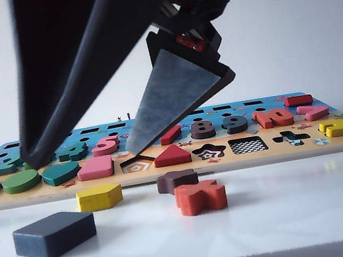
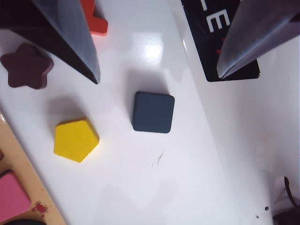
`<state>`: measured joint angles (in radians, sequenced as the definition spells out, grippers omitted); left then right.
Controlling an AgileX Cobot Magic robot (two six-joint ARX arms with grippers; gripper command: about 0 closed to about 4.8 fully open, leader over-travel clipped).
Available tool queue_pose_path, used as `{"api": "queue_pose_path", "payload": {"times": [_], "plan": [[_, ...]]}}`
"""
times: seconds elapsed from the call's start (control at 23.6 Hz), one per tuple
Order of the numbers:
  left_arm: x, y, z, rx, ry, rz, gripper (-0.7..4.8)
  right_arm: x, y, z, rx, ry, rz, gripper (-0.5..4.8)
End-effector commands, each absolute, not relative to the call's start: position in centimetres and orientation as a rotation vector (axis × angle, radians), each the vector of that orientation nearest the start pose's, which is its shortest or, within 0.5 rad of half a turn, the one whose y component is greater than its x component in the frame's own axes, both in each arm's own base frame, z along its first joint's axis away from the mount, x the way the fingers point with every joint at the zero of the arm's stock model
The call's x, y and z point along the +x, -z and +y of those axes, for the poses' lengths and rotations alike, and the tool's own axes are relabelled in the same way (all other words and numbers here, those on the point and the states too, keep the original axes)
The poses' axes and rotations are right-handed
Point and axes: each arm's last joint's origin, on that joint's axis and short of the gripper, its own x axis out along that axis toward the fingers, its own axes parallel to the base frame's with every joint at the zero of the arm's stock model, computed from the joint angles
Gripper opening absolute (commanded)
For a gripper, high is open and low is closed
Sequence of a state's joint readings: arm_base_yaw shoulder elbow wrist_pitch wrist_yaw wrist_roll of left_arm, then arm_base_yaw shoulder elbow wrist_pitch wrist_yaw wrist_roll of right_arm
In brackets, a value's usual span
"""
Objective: Insert the cube into the slot.
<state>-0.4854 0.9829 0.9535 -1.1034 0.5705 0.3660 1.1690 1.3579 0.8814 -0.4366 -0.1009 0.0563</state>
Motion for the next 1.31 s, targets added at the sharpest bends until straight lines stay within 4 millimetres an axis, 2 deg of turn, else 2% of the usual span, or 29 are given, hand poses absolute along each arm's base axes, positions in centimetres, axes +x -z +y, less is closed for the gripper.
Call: {"api": "queue_pose_path", "payload": {"times": [0.04,0.68,0.8,0.93,1.31], "plan": [[13.3,-29.4,-8.8,0.227,1.161,0.987,0.17,9.8,-22.8,25.8,-0.431,-1.174,0.815,4.69],[13.1,-29.3,-8.7,0.215,1.171,1.016,0.17,10.2,-21.4,27.2,-0.405,-1.106,0.807,4.56],[13.1,-29.3,-8.7,0.214,1.171,1.016,0.17,10.2,-21.0,27.4,-0.415,-1.103,0.82,4.44],[13.1,-29.3,-8.7,0.214,1.171,1.017,0.17,10.4,-20.1,27.7,-0.434,-1.096,0.848,3.97],[13.1,-29.3,-8.7,0.215,1.17,1.017,0.17,10.5,-19.6,28.1,-0.435,-1.094,0.84,3.64]]}}
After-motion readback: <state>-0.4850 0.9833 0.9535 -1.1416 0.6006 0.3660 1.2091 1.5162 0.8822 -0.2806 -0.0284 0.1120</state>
